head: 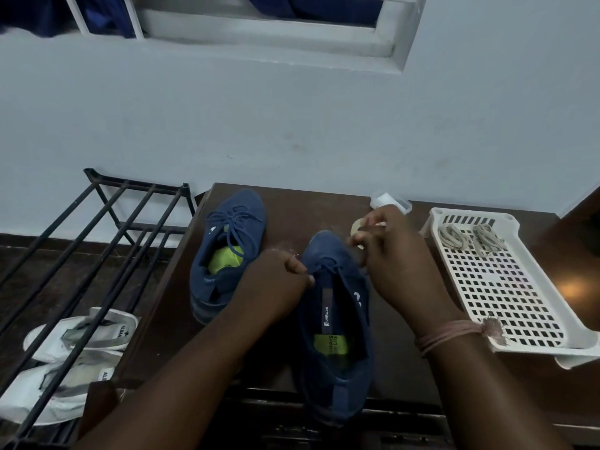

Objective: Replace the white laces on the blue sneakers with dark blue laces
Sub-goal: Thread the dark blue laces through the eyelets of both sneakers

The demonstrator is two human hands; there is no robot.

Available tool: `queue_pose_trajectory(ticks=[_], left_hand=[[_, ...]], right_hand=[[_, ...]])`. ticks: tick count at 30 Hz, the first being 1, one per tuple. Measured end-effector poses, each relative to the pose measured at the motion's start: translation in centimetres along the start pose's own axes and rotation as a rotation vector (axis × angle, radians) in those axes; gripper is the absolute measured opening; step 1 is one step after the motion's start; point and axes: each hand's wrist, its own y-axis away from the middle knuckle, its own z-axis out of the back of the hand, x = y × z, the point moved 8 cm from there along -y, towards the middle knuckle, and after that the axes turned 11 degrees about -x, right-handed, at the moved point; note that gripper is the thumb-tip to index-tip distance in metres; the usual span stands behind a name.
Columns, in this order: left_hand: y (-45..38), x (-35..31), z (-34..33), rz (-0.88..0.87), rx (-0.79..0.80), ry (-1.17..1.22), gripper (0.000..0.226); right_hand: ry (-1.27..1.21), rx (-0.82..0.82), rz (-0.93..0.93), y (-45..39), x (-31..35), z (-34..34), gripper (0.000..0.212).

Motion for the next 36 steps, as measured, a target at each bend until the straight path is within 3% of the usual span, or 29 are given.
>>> queue_pose_trajectory(ticks=[3,5,10,15,18,23,34,36], left_hand=[[-0.2,1.2,-0.1,0.19,0.021,0.27,0.004],[-0.6,1.7,-0.5,0.244,0.051,0.312,0.007],[-0.7,2.4,-1.1,0.34,0.001,0.485,0.008],[-0.9,2.8,-1.8,0.402,0.006,0.56,0.008],[-0.9,2.6,-1.9,0.4,0.013,0.565,0.008],[-0.8,2.2,-2.1,0.361,0.06,0.557,0.034],[-1.7,2.6,-2.5,0.326,0.083,0.563,0.029],[-1.8,2.7,-2.9,0.341,0.114,0.57,0.025]], right_hand=[[0.144,0.133,0.052,0.8,0.2,-2.2,0.019],[0.259,0.184,0.105,1.4,0.5,-3.2,0.015],[0.444,0.253,0.199,2.4,0.7,-5.7,0.028],[0.464,0.14,0.206,2.9,1.0,-5.6,0.022],[0.527,0.106,0.192,2.9,0.7,-5.5,0.021],[0.607,0.116,0.174,2.8,0.2,-5.9,0.024],[0.546,0.067,0.165,2.7,-0.1,-6.0,0.02],[0.444,0.05,0.132,2.6,0.0,-5.9,0.015]])
